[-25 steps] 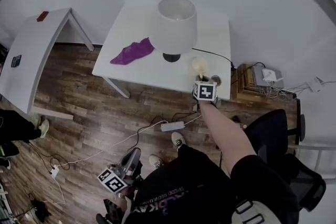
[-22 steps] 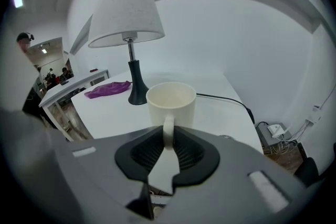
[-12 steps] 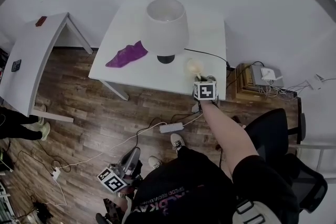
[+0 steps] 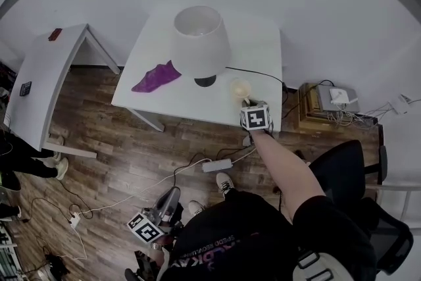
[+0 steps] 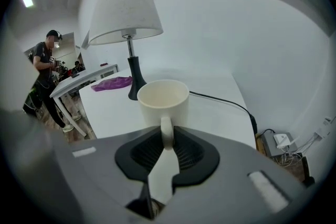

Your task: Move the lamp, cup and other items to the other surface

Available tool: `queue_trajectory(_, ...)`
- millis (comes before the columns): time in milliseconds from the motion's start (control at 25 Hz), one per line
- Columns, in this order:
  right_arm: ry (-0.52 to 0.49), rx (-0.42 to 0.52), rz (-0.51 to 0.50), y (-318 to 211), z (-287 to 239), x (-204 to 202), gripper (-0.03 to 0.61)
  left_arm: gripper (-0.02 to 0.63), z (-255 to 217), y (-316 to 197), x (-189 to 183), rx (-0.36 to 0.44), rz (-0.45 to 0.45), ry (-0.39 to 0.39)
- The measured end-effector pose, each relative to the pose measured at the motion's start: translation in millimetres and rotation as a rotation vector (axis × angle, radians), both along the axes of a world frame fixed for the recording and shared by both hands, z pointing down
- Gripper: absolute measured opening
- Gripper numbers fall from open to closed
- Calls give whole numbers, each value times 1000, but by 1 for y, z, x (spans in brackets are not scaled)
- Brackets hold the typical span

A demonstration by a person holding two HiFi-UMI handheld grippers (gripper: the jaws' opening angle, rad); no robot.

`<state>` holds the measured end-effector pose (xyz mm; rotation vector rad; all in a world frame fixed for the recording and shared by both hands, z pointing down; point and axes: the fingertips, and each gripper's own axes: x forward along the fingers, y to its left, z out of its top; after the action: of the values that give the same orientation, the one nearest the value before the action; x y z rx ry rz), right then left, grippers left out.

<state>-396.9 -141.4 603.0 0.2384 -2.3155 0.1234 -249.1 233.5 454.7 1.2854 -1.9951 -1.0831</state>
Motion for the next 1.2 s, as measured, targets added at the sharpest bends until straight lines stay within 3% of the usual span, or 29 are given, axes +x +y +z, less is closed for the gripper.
queue_trajectory(480, -158, 37, -94, -19, -11, -4, 50, -2, 1, -38, -10, -22, 35, -19)
queue_trajectory(800, -243, 54, -65, -21, -37, -1, 50, -2, -2, -5, -23, -55, 33, -6)
queue_trajectory(1200, -344, 47, 37, -9, -88, 38, 51, -2, -11, 16, -23, -28, 128, -34)
